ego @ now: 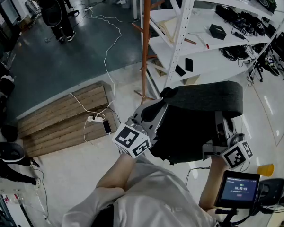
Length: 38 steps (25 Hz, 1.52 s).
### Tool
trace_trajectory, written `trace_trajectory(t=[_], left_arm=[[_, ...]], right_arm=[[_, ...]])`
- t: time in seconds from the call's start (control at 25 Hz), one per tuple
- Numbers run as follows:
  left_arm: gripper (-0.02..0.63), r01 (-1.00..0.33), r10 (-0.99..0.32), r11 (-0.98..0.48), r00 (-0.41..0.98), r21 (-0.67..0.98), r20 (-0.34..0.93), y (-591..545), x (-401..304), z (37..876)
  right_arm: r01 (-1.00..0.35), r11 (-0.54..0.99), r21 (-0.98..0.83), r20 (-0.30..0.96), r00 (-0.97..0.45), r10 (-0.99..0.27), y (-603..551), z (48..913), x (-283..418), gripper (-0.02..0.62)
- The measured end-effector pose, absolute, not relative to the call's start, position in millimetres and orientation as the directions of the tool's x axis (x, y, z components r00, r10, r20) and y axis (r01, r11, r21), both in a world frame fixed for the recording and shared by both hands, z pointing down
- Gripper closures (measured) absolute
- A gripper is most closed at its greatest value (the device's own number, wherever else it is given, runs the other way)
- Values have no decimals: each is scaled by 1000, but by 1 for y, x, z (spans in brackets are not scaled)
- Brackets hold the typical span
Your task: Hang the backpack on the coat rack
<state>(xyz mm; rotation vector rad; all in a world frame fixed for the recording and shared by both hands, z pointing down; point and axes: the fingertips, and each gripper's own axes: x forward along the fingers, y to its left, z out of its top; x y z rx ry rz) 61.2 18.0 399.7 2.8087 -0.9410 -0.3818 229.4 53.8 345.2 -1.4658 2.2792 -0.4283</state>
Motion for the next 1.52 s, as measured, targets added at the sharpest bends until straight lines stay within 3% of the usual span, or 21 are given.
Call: trace_trajectory(t=[0.72, 1.08, 1.36, 1.52], left_arm=[[589, -631, -638, -768, 740, 109, -214, -165, -76, 363], [589, -651, -604, -758, 729, -53, -321, -212, -71, 270], [588, -705, -613, -675, 699, -216, -368, -227, -48, 184], [588, -712, -627, -665, 696, -224, -351, -252, -40, 159]], right_arm=[[-754, 500, -426, -184, -469, -864, -179, 304, 81, 557], [-814, 528, -243, -305, -453, -838, -226, 201, 71, 557], [-894, 437, -95, -323, -387, -863, -244, 116, 91, 557], [-931, 365, -4, -310, -346, -886, -265, 87, 94, 557]])
